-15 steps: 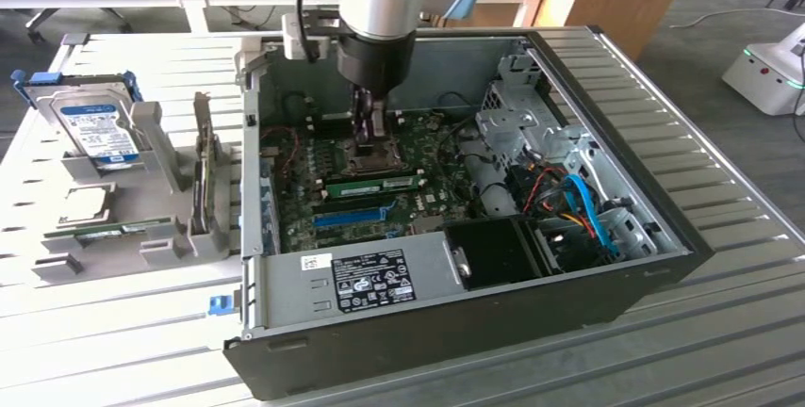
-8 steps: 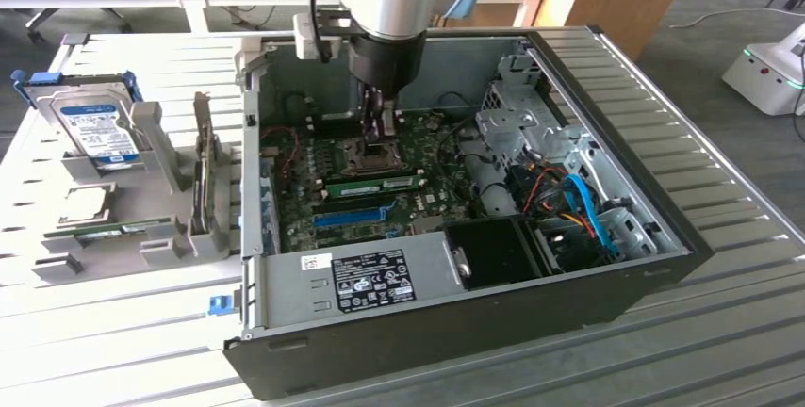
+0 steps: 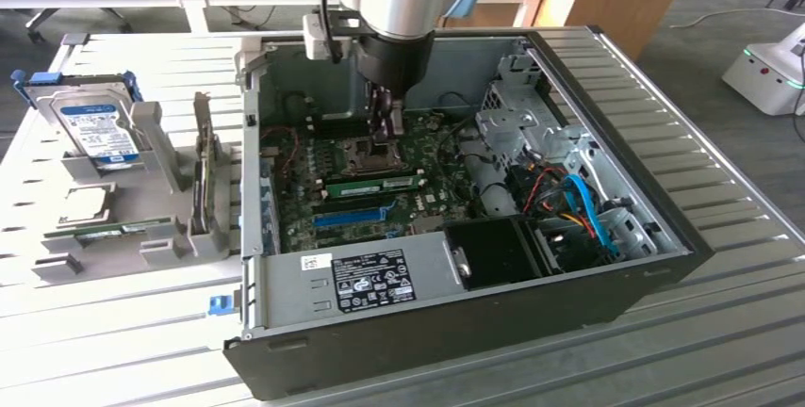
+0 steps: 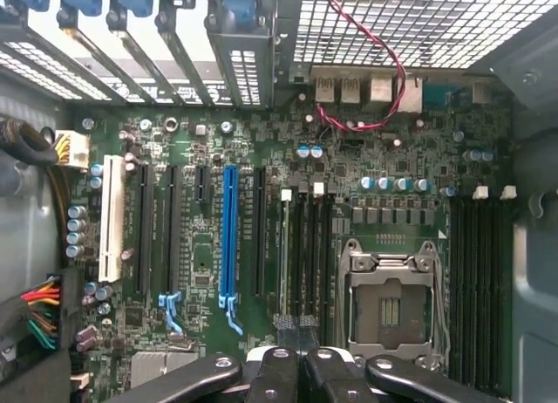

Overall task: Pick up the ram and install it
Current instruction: 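Press down the ram until it locks into place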

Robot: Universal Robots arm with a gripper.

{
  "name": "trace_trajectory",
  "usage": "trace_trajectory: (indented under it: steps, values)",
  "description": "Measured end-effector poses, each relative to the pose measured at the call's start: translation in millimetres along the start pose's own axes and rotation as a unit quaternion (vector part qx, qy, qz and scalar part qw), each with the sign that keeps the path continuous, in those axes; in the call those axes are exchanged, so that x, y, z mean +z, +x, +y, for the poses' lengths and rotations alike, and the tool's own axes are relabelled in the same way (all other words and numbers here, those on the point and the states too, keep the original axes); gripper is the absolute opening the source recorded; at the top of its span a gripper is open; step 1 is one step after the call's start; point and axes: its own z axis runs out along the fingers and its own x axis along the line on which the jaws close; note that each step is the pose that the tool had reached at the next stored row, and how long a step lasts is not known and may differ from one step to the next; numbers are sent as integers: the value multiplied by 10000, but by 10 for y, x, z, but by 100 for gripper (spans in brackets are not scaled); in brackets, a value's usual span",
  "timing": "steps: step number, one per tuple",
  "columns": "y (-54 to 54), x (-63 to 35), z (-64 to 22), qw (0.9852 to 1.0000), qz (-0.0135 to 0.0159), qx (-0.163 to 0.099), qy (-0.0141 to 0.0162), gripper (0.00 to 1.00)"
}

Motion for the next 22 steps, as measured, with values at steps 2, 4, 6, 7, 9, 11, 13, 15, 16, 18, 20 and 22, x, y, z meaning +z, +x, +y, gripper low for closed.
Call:
trace_trajectory:
  steps: [2,4,6,7,9,11,13,15,16,18,20,22]
  values:
    - [0,-2,-46,9998,8,-158,80,11]
    - [0,-2,-46,9998,8,-158,80,11]
    - [0,-2,-46,9998,8,-158,80,11]
    - [0,-2,-46,9998,8,-158,80,11]
    - [0,-2,-46,9998,8,-158,80,11]
    - [0,-2,-46,9998,7,-158,81,11]
    - [0,-7,-46,9998,8,-158,80,11]
    - [0,-21,-45,9998,9,-158,80,11]
    - [0,-31,-45,9998,8,-157,80,11]
    - [-1,-51,-44,9998,8,-158,80,11]
    - [-1,-69,-43,9998,8,-158,80,11]
    - [-1,-83,-42,9998,8,-158,80,11]
